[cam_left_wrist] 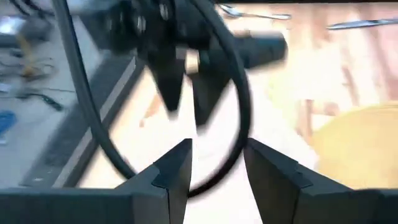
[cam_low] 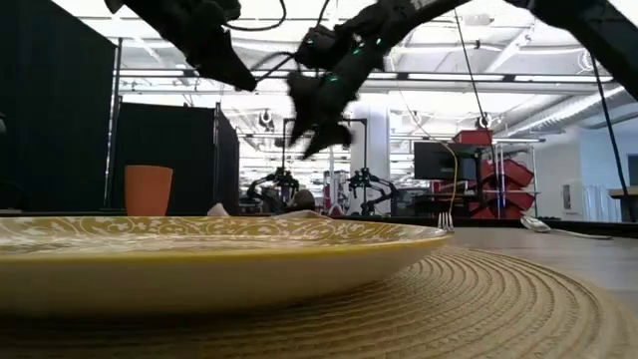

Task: Set table place
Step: Fold the light orange napkin on the table

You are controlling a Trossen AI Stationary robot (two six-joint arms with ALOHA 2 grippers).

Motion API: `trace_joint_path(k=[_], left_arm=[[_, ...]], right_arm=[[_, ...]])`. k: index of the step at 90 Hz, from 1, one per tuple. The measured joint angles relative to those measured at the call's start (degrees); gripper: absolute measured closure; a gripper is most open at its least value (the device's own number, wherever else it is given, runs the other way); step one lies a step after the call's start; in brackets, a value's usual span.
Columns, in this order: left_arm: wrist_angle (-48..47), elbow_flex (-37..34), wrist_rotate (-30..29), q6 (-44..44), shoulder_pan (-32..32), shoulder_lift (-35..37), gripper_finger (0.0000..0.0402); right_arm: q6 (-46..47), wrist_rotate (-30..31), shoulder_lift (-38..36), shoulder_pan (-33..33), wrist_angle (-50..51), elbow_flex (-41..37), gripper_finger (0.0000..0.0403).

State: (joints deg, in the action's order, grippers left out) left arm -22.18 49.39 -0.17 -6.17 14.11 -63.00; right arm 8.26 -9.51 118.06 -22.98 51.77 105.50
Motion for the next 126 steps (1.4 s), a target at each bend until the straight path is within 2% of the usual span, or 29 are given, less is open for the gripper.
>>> trace_joint_path(k=[13,25,42,52,59,72,77,93,100,116,126], left_arm=[[-2.00,-0.21,3.00,1.70,-0.85,-3.77,0.0272],[-2.50,-0.37,3.33,1.31,-1.44,-10.00,0.0272],[-0.89,-0.37,-3.45,-1.50,-1.29,-17.69,0.0272],[3.29,-0.27,-4.93,-2.28,0.67,-18.63,0.0272],[7.63,-0.31,-3.60,-3.58,2.83,-18.61,0.0272],[15.61,-0.11,3.87,-4.44,9.48,-18.58,0.0272],[15.57,0.42,4.93,-2.78,12.16,-18.94,0.0272],[15.17,2.21,5.29,5.31,17.91,-22.34,0.0272],[15.74,3.94,5.61,8.59,19.53,-24.70,0.0272],[10.77,8.42,11.97,8.91,21.57,-32.36,0.0272],[10.19,10.57,13.00,8.91,21.51,-36.61,0.0272]], right_arm=[[-1.90,5.96,-0.76,-0.24,13.19,-0.01,0.0192],[-3.36,8.47,-1.09,-1.14,16.08,-1.13,0.0192],[-3.59,7.25,-0.97,-5.90,11.09,-1.68,0.0193],[-3.56,0.38,-0.86,-9.80,7.64,-2.72,0.0193],[-2.81,-1.58,-0.86,-12.04,5.99,-3.52,0.0193],[-2.94,1.39,-2.93,-15.21,5.15,-4.77,0.0193],[-3.02,3.51,-5.61,-15.76,3.74,-6.10,0.0193],[-4.33,3.47,-19.47,-16.68,-1.61,-15.16,0.0193],[-3.30,3.62,-27.64,-16.15,-5.55,-21.94,0.0193],[0.64,3.18,-45.41,-12.88,-21.37,-40.97,0.0193],[3.82,3.38,-53.98,-11.53,-29.81,-51.42,0.0193]])
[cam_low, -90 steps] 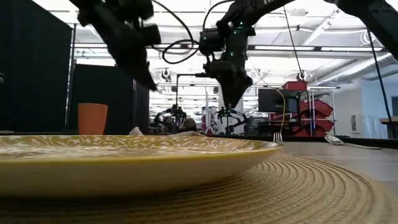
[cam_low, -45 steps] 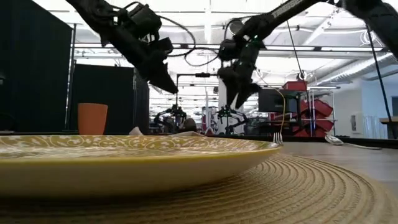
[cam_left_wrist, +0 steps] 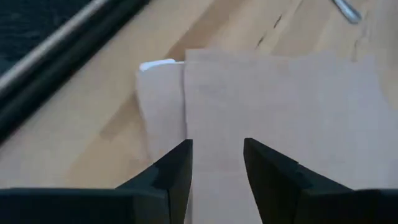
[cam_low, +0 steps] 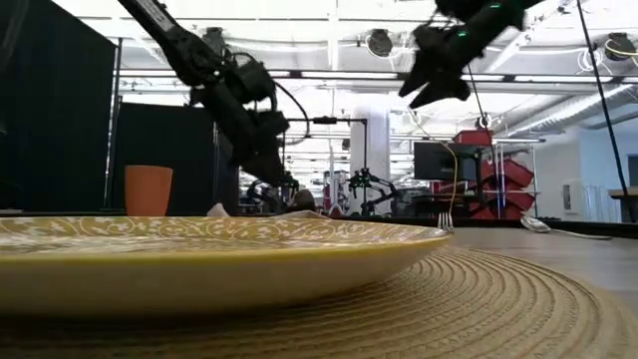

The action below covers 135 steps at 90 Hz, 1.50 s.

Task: Set table place
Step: Fold the light orange napkin on the table

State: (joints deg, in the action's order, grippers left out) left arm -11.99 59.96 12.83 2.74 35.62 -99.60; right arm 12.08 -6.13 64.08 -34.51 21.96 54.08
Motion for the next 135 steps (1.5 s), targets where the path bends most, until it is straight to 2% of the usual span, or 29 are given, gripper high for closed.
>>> trace_joint_path(k=[17,35,59,97,135], left_arm=[[-0.38,3.03,0.91,0.07,0.00,-4.95,0.0272],[-0.83,4.44,0.84,0.01,0.14,-7.19,0.0272],[-2.70,4.44,-2.26,-0.05,0.47,-7.22,0.0272],[-8.83,4.33,-2.74,-1.62,0.43,-8.69,0.0272],[-9.85,4.40,-2.72,-2.05,-0.50,-8.64,0.0272]], right_arm=[[5.15,0.03,-7.57,1.78,-9.94,-12.57,0.0193],[7.81,0.09,-7.73,3.22,-17.00,-18.50,0.0193],[8.48,-0.19,-6.22,3.88,-17.60,-18.68,0.0193],[8.49,-0.19,-6.22,3.88,-17.69,-18.66,0.0193],[7.86,-0.17,-6.22,3.88,-17.90,-18.64,0.0193]])
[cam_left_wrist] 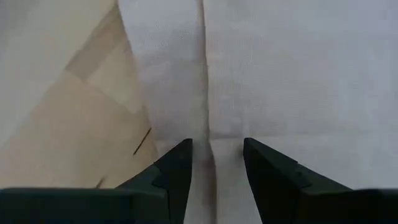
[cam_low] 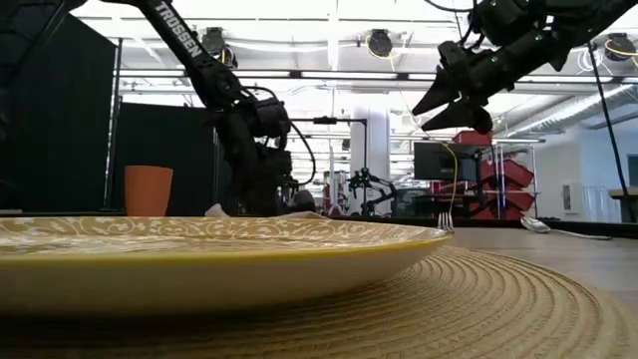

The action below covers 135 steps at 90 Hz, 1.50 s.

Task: Set table place
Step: Fold the light orange napkin on the table

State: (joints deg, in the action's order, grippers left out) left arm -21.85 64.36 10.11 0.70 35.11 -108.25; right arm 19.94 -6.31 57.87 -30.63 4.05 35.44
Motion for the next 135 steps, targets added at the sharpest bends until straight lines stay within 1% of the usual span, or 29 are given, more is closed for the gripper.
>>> trace_joint_path(k=[24,32,42,55,60,84,95,112,121,129,135], left_arm=[[-0.86,0.00,0.56,-1.99,-0.25,0.00,0.0272],[-1.09,0.00,0.34,-2.93,-0.37,0.00,0.0282],[-1.11,0.00,0.14,-3.72,-0.37,0.00,0.0316],[-0.63,0.00,0.02,-5.67,-0.37,0.20,0.0384],[-0.26,-0.02,-0.13,-5.67,-0.39,0.50,0.0395],[-0.78,0.83,-0.67,-5.54,-0.39,3.89,0.0400],[-2.40,0.92,-1.82,-5.54,-0.37,5.12,0.0400],[-7.09,0.95,-3.93,-5.56,-0.37,5.16,0.0400],[-7.78,0.94,-6.64,-5.60,-0.39,5.16,0.0400],[-6.56,0.94,-9.79,-5.56,-0.37,5.16,0.0400],[-5.58,0.94,-10.47,-5.56,-0.37,5.16,0.0400]], right_arm=[[-0.03,0.02,0.00,0.00,0.04,0.00,0.0193],[-0.04,0.06,0.00,0.00,0.03,0.00,0.0193],[-0.06,0.44,0.00,0.00,0.02,0.00,0.0193],[-0.82,0.44,0.00,0.00,0.01,0.00,0.0193],[-1.09,0.44,0.00,0.00,0.04,0.00,0.0193],[-1.77,0.61,0.00,-0.04,0.04,0.00,0.0193],[-1.77,0.61,0.00,-0.04,0.02,0.02,0.0193],[-1.77,0.59,0.00,-0.04,0.06,0.02,0.0193],[-1.72,0.59,0.00,-0.04,0.04,0.02,0.0193],[-1.70,0.59,0.00,-0.04,0.04,0.02,0.0193],[-1.68,0.59,0.00,-0.04,0.06,0.02,0.0193]])
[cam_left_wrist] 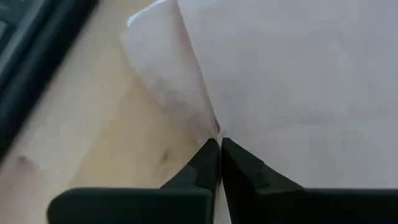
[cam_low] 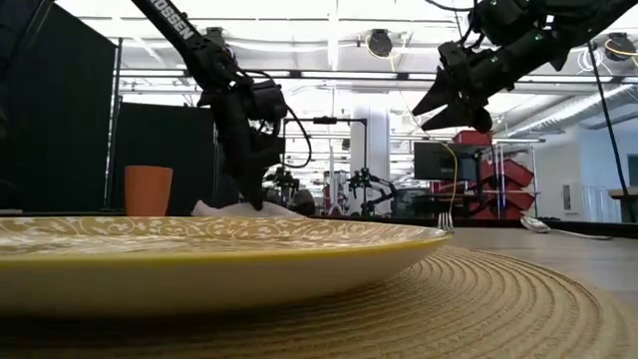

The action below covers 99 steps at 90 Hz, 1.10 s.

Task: Set table place
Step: Fold the light orange napkin on the table

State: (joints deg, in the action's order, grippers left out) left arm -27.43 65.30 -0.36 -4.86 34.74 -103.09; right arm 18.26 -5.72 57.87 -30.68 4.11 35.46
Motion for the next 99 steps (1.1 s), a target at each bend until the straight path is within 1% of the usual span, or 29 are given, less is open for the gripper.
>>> trace_joint_path(k=[10,22,28,38,67,74,80,99], left_arm=[[3.11,0.00,0.38,-0.12,-0.34,0.00,0.0400],[5.82,0.01,6.22,-1.74,-1.19,0.00,0.0401],[6.71,0.00,6.69,-1.75,-1.51,0.00,0.0401],[7.78,0.02,4.75,-1.68,-1.51,0.00,0.0401],[11.09,0.03,4.62,-1.91,-1.51,1.11,0.0401],[10.16,0.00,4.01,-1.62,-1.17,1.92,0.0401],[10.89,0.04,2.77,-1.55,-1.01,2.26,0.0402],[8.42,0.04,-2.49,-1.03,-0.39,3.10,0.0401]], right_arm=[[0.04,-0.02,0.00,0.00,-0.01,0.00,0.0193],[-0.29,-0.02,0.00,0.00,0.01,0.00,0.0193],[-0.54,-0.02,0.00,0.00,0.01,0.00,0.0193],[-0.59,-0.04,0.00,0.00,0.01,0.00,0.0193],[-1.40,-0.08,0.00,0.00,0.69,0.00,0.0193],[-1.39,-0.08,0.02,0.00,0.69,0.00,0.0193],[-1.40,-0.07,0.02,0.00,0.68,0.00,0.0193],[-2.81,-0.54,0.83,2.04,1.29,0.00,0.0193]])
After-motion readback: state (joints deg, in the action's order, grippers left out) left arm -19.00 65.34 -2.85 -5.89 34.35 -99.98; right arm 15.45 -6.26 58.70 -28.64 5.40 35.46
